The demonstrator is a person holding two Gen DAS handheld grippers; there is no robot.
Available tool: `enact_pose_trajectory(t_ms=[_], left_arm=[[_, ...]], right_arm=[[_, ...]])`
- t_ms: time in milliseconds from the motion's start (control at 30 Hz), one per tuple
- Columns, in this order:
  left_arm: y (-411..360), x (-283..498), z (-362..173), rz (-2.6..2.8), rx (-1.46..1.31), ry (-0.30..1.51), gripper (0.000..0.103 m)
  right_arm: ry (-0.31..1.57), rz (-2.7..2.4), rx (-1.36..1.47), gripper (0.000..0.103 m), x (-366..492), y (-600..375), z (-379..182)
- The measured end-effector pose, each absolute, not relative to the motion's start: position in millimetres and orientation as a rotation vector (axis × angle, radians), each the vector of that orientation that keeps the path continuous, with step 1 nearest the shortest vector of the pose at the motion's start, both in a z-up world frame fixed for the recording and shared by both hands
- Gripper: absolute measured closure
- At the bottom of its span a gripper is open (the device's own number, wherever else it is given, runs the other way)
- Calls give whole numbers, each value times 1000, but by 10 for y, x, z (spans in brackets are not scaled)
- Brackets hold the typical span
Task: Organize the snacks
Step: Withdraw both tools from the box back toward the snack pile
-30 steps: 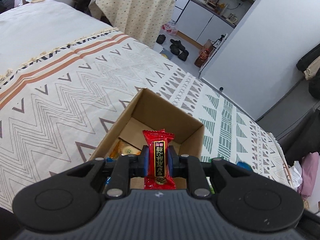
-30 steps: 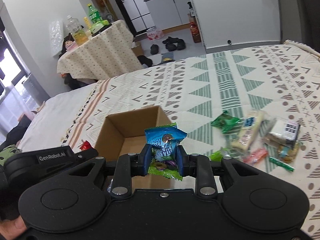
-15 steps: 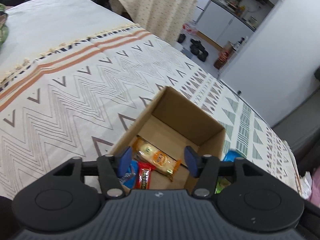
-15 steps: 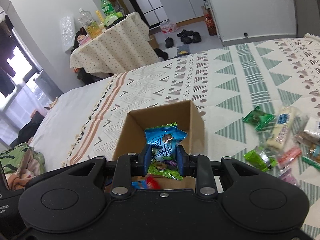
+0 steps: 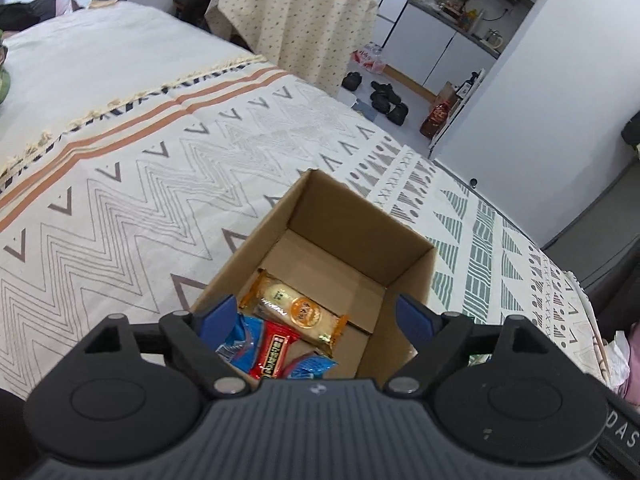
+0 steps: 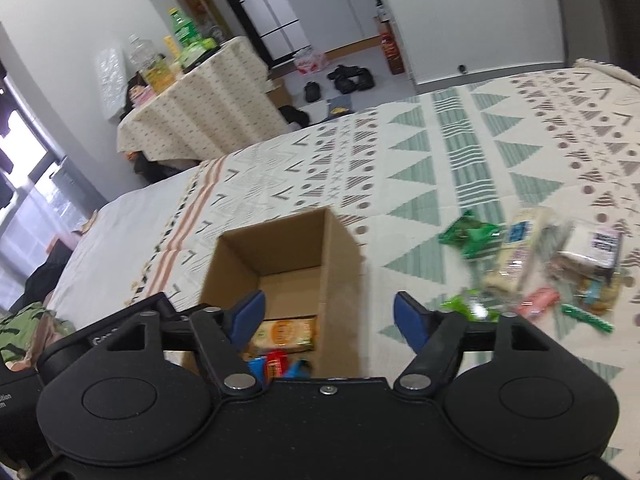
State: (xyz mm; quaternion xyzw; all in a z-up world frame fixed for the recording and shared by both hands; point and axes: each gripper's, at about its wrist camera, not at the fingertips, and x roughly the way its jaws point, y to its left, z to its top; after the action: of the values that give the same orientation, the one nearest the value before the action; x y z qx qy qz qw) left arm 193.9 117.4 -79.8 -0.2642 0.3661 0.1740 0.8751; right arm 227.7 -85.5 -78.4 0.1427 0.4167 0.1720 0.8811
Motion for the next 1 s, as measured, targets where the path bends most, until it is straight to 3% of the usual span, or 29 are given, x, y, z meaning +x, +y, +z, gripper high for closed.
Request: enact_pose_trajectory(t_ms=[333,733,1000], left_arm=[[683,1965,-720,285,-442,763,11],[249,1986,-660,217,-380,769,11],[-22,2053,-674,170,-344,789,5]], right_arm=[[830,261,300,8,2156,-1404,-774],[796,189,356,5,2067,-2101,-792],[776,165,401,0,2045,-2493,-859]])
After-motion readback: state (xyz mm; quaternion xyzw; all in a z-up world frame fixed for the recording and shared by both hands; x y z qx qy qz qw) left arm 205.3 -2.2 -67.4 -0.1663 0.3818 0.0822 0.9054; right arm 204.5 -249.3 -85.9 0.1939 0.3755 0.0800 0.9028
